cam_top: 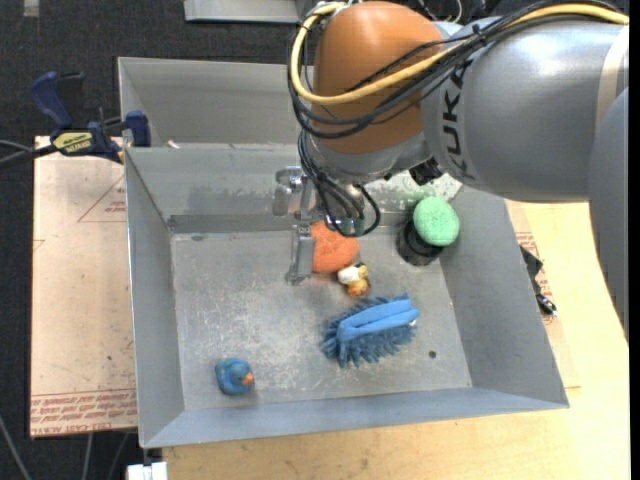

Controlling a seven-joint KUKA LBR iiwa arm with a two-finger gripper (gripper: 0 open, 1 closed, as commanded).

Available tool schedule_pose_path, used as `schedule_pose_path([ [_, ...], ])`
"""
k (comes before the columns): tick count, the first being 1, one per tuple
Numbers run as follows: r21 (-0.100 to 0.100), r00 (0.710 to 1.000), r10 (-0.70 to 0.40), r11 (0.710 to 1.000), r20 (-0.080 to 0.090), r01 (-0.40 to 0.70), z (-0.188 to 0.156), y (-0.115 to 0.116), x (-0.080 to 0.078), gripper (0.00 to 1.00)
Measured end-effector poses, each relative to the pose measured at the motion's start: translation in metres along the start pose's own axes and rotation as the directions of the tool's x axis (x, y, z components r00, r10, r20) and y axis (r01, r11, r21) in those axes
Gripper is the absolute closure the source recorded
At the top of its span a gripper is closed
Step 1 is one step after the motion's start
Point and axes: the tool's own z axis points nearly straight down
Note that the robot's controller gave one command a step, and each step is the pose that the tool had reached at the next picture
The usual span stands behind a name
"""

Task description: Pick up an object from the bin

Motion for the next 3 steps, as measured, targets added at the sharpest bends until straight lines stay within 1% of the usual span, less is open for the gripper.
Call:
schedule_pose_path([
  [1,-0.001,1.0,0.003,1.0,0.007,-0.003,-0.005,-0.001,-0.001,0.0],
  [2,-0.003,1.0,0.007,1.0,0.007,-0.007,0.016,-0.032,0.022,0.0],
  [3,0.0,1.0,0.027,1.0,0.0,-0.027,0.024,-0.055,0.027,0.0],
])
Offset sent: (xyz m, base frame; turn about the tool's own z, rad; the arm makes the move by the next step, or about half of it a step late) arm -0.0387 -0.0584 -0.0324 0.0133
